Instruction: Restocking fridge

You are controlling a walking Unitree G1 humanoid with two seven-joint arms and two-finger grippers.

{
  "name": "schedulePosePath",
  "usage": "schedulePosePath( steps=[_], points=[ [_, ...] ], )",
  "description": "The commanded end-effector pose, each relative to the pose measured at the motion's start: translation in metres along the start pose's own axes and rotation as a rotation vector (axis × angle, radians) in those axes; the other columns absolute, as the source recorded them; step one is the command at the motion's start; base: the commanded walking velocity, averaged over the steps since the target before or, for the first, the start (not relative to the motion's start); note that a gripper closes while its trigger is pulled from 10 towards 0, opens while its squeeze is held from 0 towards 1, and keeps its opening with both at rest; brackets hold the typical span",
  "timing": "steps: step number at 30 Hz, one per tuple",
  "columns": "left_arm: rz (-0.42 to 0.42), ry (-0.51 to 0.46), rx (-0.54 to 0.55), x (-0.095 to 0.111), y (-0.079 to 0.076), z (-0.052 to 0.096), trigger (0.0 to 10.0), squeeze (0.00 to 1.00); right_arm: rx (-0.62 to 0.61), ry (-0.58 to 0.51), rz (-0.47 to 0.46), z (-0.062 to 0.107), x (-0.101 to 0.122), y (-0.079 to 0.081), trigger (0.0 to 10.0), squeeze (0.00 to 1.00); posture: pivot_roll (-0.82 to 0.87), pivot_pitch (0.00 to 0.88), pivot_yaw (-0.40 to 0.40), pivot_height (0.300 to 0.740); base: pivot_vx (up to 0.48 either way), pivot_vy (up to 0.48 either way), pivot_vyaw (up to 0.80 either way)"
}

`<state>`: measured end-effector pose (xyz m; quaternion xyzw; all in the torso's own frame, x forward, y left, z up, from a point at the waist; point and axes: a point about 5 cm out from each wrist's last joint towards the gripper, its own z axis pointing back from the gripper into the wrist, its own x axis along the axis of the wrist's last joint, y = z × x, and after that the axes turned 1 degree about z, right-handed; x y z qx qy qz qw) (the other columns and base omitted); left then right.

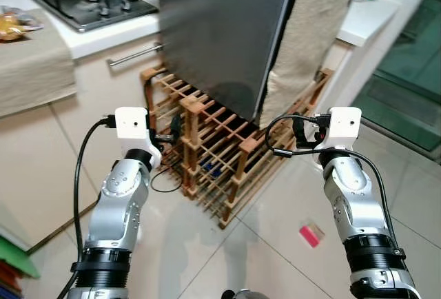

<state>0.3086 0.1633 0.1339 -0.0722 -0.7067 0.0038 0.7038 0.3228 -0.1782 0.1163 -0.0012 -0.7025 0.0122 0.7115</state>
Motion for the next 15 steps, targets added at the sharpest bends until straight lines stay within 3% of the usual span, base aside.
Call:
schedulePosePath(
  steps=[1,15],
  points=[
    [-0.009,-0.014,-0.017,0.004,-0.004,-0.004,10.0,0.0,-0.018,-0.023,0.005,0.004,0.006,-0.01,10.0,0.0,-0.06,0.0,-0.081,0.74,0.435,0.0,-0.77],
    [-0.017,0.032,0.135,0.001,0.017,-0.013,10.0,0.0,-0.027,-0.031,0.021,0.007,0.004,-0.006,10.0,0.0,-0.07,0.0,-0.036,0.74,0.0,0.0,-0.77]
  ],
)
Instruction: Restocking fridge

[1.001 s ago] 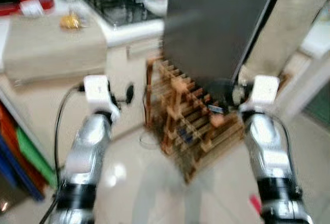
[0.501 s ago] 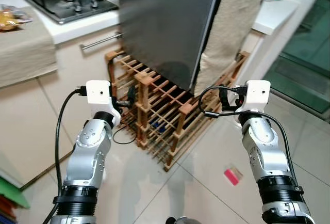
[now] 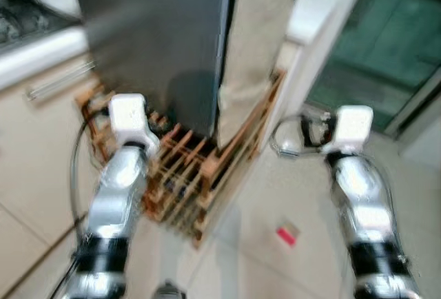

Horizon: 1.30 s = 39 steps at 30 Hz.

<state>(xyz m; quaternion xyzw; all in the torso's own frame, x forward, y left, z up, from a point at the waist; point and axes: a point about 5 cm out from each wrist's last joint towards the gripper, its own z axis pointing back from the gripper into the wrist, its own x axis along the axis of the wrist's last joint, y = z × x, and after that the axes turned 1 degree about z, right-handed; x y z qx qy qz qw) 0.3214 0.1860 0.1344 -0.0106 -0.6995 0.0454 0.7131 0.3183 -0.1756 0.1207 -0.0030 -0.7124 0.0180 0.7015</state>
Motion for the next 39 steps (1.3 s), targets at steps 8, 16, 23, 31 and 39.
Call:
schedulePosePath(
  steps=[8,16,23,31,39],
  points=[
    [0.03,-0.091,-0.178,0.031,-0.017,-0.01,10.0,0.0,-0.014,-0.025,0.021,0.006,0.003,-0.002,10.0,0.0,-0.07,0.0,-0.017,0.74,0.0,0.0,0.0],
    [0.031,-0.106,-0.157,0.05,-0.027,-0.04,10.0,0.0,0.003,-0.038,0.026,0.003,0.005,0.005,10.0,0.0,-0.08,0.0,-0.005,0.74,0.0,0.0,-0.31],
    [0.107,-0.138,-0.153,0.075,-0.048,-0.065,10.0,0.0,0.021,-0.054,0.031,0.005,0.009,0.009,10.0,0.0,-0.11,0.0,0.007,0.74,0.0,0.0,0.0],
    [0.135,-0.119,-0.18,0.074,-0.067,-0.073,10.0,0.0,0.016,-0.048,0.037,0.013,0.006,0.008,10.0,0.0,-0.14,0.0,0.02,0.74,0.0,0.0,0.0],
    [0.147,-0.106,-0.257,0.068,-0.082,-0.064,10.0,0.0,0.001,-0.039,0.046,0.015,0.006,0.002,10.0,0.0,-0.15,0.001,0.023,0.74,0.0,0.0,0.0]
  ],
)
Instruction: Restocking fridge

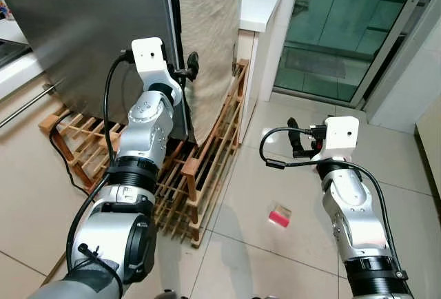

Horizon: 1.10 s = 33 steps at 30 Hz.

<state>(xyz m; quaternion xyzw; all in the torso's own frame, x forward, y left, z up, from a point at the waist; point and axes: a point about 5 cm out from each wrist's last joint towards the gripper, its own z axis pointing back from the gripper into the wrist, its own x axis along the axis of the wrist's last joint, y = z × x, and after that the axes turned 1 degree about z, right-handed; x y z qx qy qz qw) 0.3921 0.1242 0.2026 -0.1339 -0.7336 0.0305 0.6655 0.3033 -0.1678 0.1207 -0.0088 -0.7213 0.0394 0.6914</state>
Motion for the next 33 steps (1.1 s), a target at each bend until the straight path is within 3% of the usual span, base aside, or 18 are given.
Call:
schedulePosePath(
  steps=[1,11,20,24,28,31,33],
  points=[
    [-0.007,0.01,-0.065,-0.001,-0.014,0.001,10.0,0.0,-0.021,-0.008,0.008,0.001,0.004,-0.006,10.0,0.0,-0.15,0.001,0.023,0.74,0.0,0.0,0.0],
    [0.02,0.037,-0.054,-0.012,-0.014,0.013,10.0,0.0,-0.008,0.001,0.003,0.0,0.003,-0.003,10.0,0.0,-0.13,0.0,0.016,0.74,0.0,0.0,0.0],
    [0.009,0.053,-0.023,-0.013,-0.016,0.001,10.0,0.0,0.002,-0.001,0.002,-0.002,0.004,0.0,10.0,0.0,-0.14,0.0,0.017,0.74,0.0,0.0,0.0],
    [0.03,0.01,-0.137,-0.005,-0.037,-0.005,10.0,0.0,0.001,-0.001,0.0,-0.002,0.004,0.0,10.0,0.0,-0.14,0.0,0.018,0.74,0.0,0.0,0.0],
    [0.101,-0.016,-0.315,-0.001,-0.063,-0.01,10.0,0.0,0.003,-0.003,0.001,-0.003,0.005,0.0,10.0,0.0,-0.15,0.0,0.02,0.74,0.0,0.0,0.0],
    [0.199,-0.026,-0.535,0.006,-0.104,-0.011,10.0,0.0,0.0,-0.009,0.005,0.0,0.007,-0.003,10.0,0.0,-0.18,0.0,0.039,0.74,0.0,0.0,0.0],
    [0.252,-0.03,-0.694,0.011,-0.14,-0.006,10.0,0.0,-0.009,-0.009,0.008,0.003,0.007,-0.006,10.0,0.0,-0.19,0.0,0.045,0.74,0.0,0.0,0.0]
  ],
)
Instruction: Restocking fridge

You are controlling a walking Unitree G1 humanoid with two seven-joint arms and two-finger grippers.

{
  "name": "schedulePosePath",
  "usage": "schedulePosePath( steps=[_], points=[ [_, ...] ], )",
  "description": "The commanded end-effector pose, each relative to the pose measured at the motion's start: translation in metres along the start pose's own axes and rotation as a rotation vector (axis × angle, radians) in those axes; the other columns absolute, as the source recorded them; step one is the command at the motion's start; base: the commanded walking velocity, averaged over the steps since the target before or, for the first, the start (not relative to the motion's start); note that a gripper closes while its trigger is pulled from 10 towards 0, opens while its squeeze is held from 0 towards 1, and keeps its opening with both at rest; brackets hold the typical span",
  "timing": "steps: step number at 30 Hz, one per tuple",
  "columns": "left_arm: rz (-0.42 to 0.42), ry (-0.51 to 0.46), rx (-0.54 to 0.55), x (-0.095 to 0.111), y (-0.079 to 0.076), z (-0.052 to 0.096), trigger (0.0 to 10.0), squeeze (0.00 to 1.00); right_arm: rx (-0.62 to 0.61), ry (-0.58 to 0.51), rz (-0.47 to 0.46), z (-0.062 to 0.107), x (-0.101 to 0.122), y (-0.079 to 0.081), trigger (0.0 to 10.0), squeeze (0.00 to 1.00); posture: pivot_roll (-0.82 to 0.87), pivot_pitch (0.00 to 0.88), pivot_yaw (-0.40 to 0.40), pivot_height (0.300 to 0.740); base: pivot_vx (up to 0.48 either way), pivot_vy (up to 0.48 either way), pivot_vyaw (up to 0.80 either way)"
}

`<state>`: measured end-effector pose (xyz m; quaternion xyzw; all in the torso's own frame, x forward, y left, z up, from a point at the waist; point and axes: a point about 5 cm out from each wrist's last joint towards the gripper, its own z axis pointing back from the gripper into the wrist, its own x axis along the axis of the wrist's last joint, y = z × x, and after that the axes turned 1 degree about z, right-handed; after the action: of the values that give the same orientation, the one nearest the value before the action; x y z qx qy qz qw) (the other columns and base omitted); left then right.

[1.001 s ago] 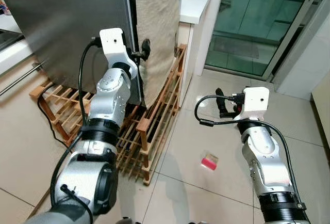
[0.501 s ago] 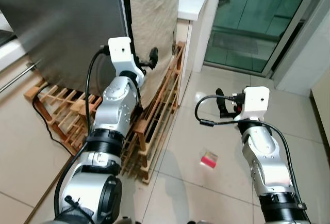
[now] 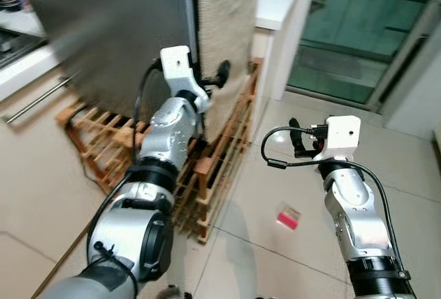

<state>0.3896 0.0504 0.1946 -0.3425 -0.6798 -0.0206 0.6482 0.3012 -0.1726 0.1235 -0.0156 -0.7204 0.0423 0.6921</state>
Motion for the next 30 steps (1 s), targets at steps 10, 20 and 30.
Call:
schedulePosePath(
  steps=[10,20,30],
  points=[
    [0.267,-0.005,-1.019,0.002,-0.201,0.002,10.0,0.0,-0.055,0.054,0.011,0.028,-0.012,-0.017,10.0,0.0,-0.25,0.0,0.069,0.74,0.0,0.0,0.0],
    [0.09,-0.101,-0.584,0.034,-0.081,0.033,10.0,0.0,-0.045,0.051,-0.017,0.02,-0.009,-0.011,10.0,0.0,-0.17,0.0,0.054,0.74,0.0,0.0,0.0],
    [-0.282,0.102,0.801,0.009,0.134,0.17,10.0,0.0,0.013,0.036,-0.062,-0.009,-0.002,0.002,10.0,0.0,-0.02,0.0,-0.003,0.74,0.0,0.0,0.12]
  ],
)
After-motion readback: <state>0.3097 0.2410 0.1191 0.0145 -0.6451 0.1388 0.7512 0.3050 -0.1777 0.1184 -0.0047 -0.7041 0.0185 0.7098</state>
